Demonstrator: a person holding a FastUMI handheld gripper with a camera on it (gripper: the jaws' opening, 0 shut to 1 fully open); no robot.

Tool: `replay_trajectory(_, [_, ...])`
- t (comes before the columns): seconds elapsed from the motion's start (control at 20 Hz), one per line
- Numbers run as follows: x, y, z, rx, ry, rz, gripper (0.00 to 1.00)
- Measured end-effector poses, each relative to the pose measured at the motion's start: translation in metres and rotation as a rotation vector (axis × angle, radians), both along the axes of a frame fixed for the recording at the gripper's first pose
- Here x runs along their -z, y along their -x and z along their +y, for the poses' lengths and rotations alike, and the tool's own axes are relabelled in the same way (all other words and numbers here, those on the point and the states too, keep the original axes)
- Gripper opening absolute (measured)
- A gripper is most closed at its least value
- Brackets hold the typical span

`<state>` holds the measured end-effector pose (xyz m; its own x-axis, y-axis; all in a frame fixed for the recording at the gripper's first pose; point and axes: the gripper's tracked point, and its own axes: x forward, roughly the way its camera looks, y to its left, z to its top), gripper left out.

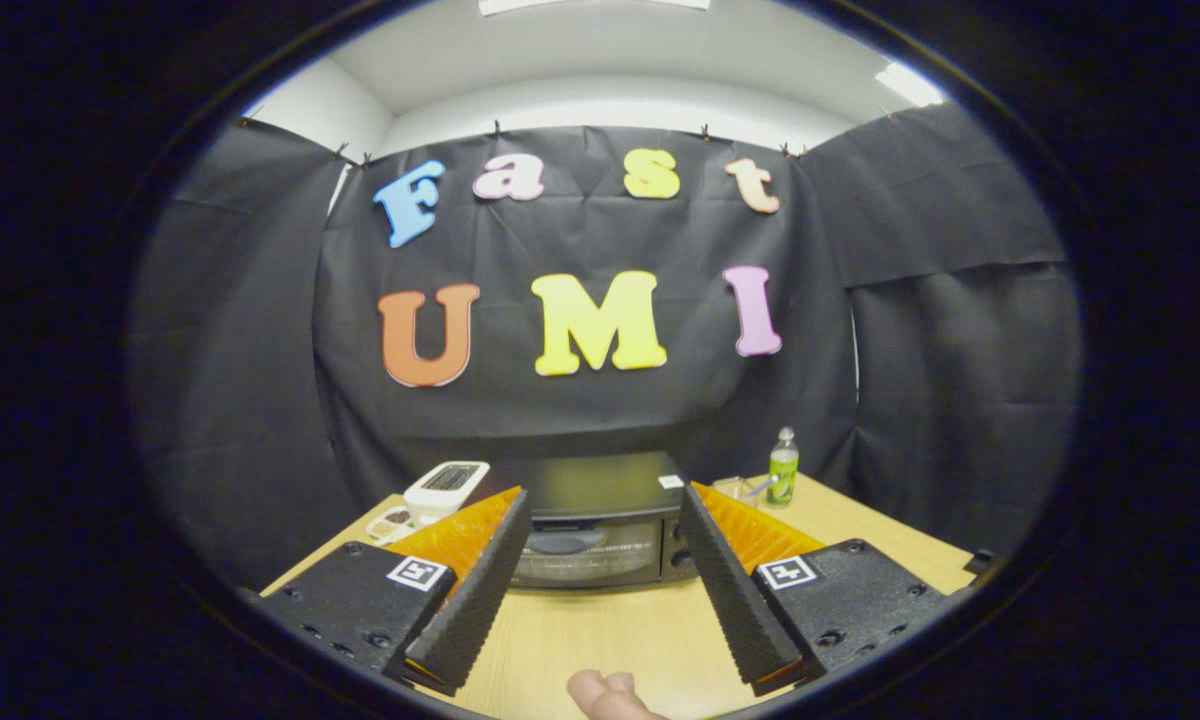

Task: Open the toaster oven, put the food inside, and close the toaster oven door.

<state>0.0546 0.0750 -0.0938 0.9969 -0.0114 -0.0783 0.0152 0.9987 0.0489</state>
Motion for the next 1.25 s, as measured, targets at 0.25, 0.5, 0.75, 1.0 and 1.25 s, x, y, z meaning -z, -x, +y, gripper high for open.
replay_trajectory(0.25, [-0.055, 0.012, 0.004, -0.019, -0.056, -0.020, 0.97])
replay_trajectory(0.5, [-0.062, 0.003, 0.022, 0.016, -0.016, 0.038, 0.98])
replay_trajectory(0.75, [-0.050, -0.007, 0.054, 0.010, -0.078, 0.092, 0.98])
replay_trajectory(1.0, [-0.054, -0.020, 0.053, 0.070, -0.106, 0.110, 0.98])
replay_trajectory(1.25, [-0.065, -0.012, 0.059, 0.077, -0.099, 0.079, 0.98])
